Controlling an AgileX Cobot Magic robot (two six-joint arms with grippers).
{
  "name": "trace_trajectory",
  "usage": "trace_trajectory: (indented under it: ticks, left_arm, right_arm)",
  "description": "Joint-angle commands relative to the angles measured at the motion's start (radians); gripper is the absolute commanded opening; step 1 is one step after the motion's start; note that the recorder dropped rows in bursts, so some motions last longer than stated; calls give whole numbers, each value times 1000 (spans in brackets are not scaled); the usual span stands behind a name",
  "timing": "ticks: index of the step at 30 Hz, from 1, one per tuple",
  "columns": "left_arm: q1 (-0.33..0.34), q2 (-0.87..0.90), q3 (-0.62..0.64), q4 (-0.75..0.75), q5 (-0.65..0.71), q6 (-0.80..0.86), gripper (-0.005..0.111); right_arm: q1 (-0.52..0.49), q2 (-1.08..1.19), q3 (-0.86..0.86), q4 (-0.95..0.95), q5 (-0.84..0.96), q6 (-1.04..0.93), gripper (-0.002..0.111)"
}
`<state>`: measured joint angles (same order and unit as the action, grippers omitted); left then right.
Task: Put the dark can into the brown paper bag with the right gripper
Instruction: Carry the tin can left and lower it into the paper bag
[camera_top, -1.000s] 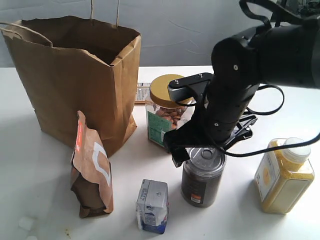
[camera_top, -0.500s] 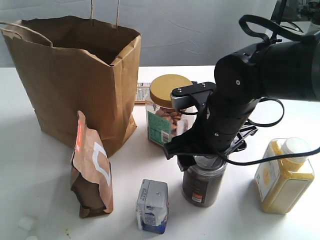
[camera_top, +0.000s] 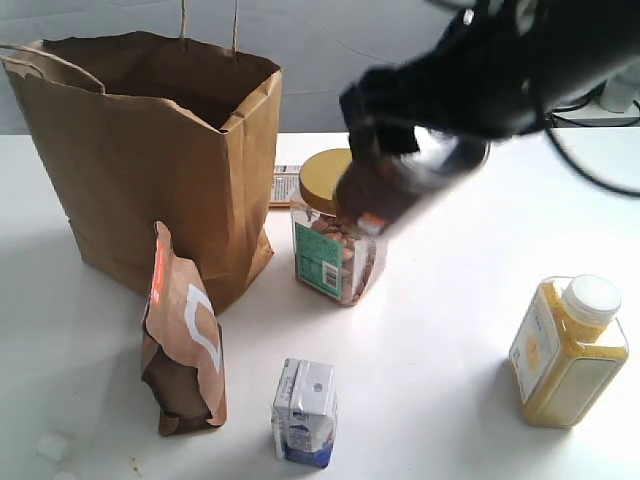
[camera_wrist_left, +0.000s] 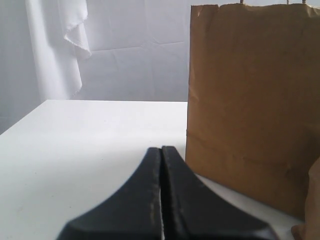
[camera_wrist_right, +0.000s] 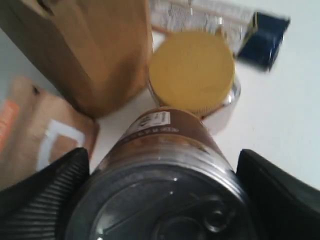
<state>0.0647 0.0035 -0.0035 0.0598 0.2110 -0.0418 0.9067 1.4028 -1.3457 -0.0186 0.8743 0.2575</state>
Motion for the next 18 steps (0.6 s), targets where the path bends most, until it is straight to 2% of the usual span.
trace_trajectory:
  ticks: [1, 9, 18]
  left_arm:
    - [-6, -3, 4, 3, -5, -4, 0]
    - [-6, -3, 4, 3, -5, -4, 0]
    - [-6, -3, 4, 3, -5, -4, 0]
  right_arm:
    - [0, -37, -153, 30, -75, -34, 0]
    - [0, 53, -298, 107, -295, -110, 0]
    - [0, 284, -417, 257, -460, -275, 0]
